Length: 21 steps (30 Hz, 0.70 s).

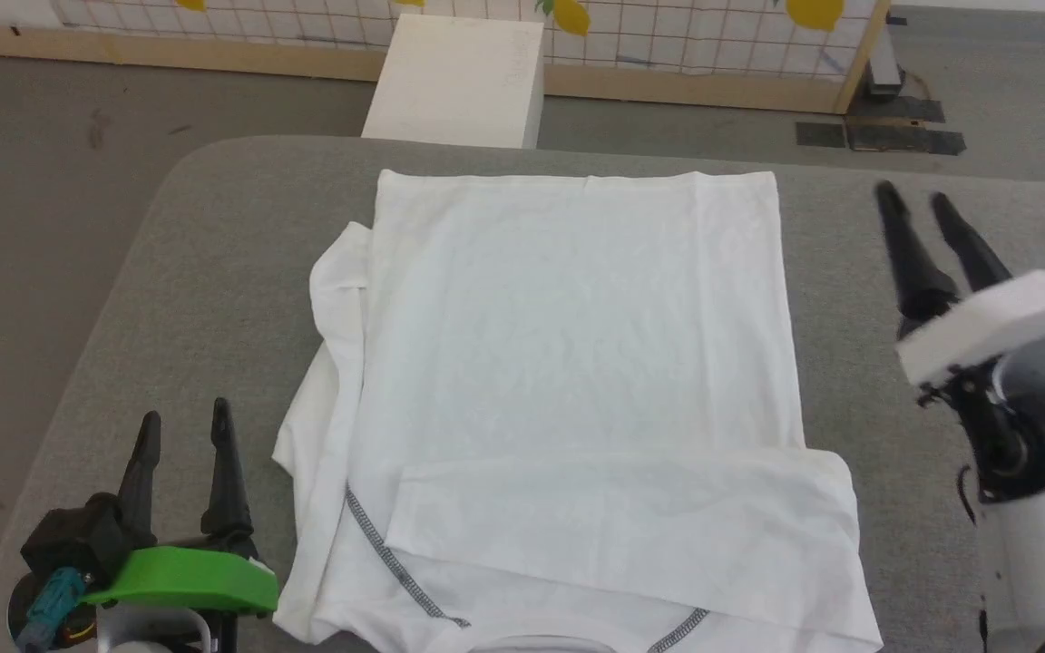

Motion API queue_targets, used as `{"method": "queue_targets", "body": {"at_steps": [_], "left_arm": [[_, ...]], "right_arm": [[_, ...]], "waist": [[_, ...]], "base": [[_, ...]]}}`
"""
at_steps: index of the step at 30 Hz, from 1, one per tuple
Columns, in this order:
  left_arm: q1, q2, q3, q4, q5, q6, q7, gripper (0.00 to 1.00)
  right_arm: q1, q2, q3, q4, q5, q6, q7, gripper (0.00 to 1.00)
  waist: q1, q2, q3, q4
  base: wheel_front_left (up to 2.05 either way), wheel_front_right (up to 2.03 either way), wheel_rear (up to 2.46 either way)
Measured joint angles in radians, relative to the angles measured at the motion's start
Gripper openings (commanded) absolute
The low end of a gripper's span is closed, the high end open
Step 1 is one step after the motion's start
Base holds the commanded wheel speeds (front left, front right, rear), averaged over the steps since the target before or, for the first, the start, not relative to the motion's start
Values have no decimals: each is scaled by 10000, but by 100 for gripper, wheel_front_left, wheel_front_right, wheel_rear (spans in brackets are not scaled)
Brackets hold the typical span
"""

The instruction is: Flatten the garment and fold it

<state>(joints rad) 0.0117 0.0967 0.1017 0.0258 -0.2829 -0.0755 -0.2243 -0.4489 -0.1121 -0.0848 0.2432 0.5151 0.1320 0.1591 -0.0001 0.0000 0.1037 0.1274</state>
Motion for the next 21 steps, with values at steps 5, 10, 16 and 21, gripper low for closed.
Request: {"method": "queue_targets", "body": {"at_steps": [5,10,16,21], "left_arm": [[-204,13,-153,153,-44,-29,127,100],[-488,75,-284,397,-94,-40,268,100],[-2174,527,-851,1229,-180,-286,1200,100],[-4816,1672,-1108,2094,-481,-439,2715,100]], "right_arm": [[1265,366,-1862,-1331,-918,0,527,100],[2081,545,-2767,-2537,-1354,0,1070,100],[2316,589,-3354,-3465,-1269,0,1484,100],[2197,600,-3352,-4054,-1174,0,1712,100]], "waist": [[0,0,65,-392],[0,0,368,-585],[0,0,942,-587],[0,0,1651,-546]], "base": [[0,0,0],[0,0,0],[0,0,0],[0,0,0]]}}
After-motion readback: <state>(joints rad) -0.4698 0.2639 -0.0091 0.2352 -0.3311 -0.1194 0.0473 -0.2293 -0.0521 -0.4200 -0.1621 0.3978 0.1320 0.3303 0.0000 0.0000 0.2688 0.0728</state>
